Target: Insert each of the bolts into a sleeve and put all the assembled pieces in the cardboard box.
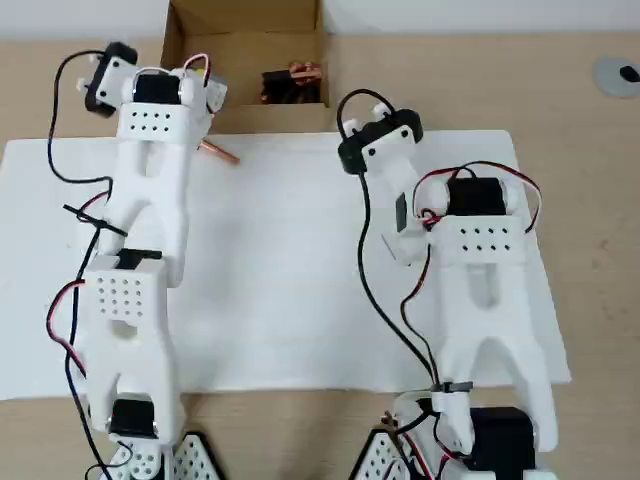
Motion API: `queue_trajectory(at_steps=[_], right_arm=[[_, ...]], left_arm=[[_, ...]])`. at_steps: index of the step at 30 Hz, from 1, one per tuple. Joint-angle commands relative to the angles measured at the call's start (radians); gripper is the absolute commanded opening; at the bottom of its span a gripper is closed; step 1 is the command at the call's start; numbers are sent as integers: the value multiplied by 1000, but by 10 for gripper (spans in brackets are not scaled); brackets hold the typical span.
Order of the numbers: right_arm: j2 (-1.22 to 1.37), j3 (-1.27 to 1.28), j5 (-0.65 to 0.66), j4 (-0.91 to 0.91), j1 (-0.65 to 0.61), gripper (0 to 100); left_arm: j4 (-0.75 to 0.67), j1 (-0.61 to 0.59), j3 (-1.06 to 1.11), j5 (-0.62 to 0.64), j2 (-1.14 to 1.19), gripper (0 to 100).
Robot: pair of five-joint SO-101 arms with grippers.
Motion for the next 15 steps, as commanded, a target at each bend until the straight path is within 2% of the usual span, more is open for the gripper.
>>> queue_trajectory(at_steps=[1, 11, 15], right_arm=[[-36, -2, -6, -23, 13, 176], [-36, -1, -9, -37, 13, 176], [-36, -1, -48, -40, 13, 176]], left_arm=[[18, -18, -12, 12, 2, 220], [97, -72, -12, 11, 13, 214], [147, -69, -12, 9, 13, 214]])
